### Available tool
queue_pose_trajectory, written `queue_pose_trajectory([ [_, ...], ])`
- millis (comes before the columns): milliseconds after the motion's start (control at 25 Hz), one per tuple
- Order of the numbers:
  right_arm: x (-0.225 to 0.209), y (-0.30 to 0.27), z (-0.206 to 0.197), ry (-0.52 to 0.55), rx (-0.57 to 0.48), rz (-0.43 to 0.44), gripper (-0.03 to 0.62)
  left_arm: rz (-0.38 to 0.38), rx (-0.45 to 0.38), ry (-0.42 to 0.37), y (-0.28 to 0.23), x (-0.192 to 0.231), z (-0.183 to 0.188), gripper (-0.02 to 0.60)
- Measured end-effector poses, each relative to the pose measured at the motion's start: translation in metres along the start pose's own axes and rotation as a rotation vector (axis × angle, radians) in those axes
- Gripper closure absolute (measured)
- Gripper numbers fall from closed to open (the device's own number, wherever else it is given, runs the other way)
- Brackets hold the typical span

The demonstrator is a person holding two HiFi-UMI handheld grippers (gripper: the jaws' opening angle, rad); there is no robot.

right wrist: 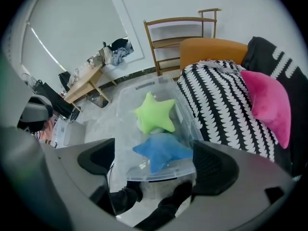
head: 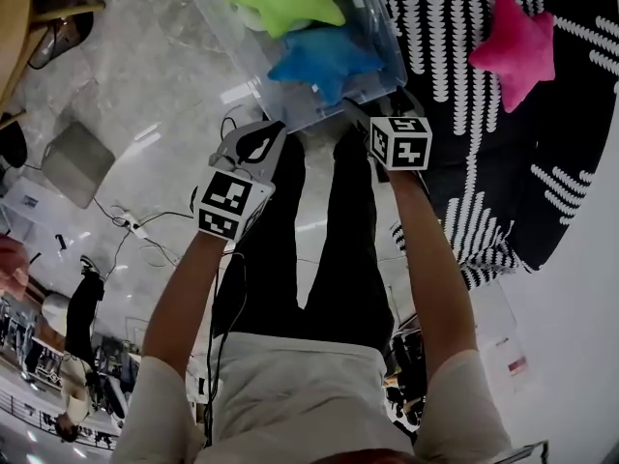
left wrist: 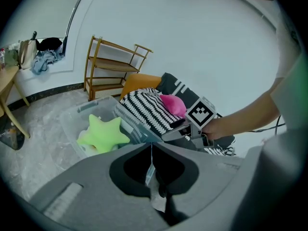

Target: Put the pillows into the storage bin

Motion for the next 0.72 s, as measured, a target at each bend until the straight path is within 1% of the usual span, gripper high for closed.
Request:
queue_pose_trajectory([
  [160,-0.021,-0.001,0.003,-0.007,-0.009,-0.003,0.102,0.006,0.0,0.002,-0.018,-0.006,0.012,0.561],
  [360,-0.056,0.005,-0.011,-0.007,-0.002,-0.008,0.102,0.016,0.0,0.012,-0.044,-0.03,0.021,0.561],
  [600,-0.118,0.021,-0.012,0.013,0.0,-0.025,0.102,0.028,-0.016,0.029,-0.086,-0.065,0.047,0.561],
  [720,-0.154,0.033,-0.011,0.014,-0.004,-0.048,0.101,0.024,-0.017,0.037,-0.108,-0.085,0.06,0.561],
])
Point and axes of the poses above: the fingertips, and each gripper's own axes: y backward along the fingers, x to its left, z out of its top, the point moved 2 cm from there along y, backward along the fingers
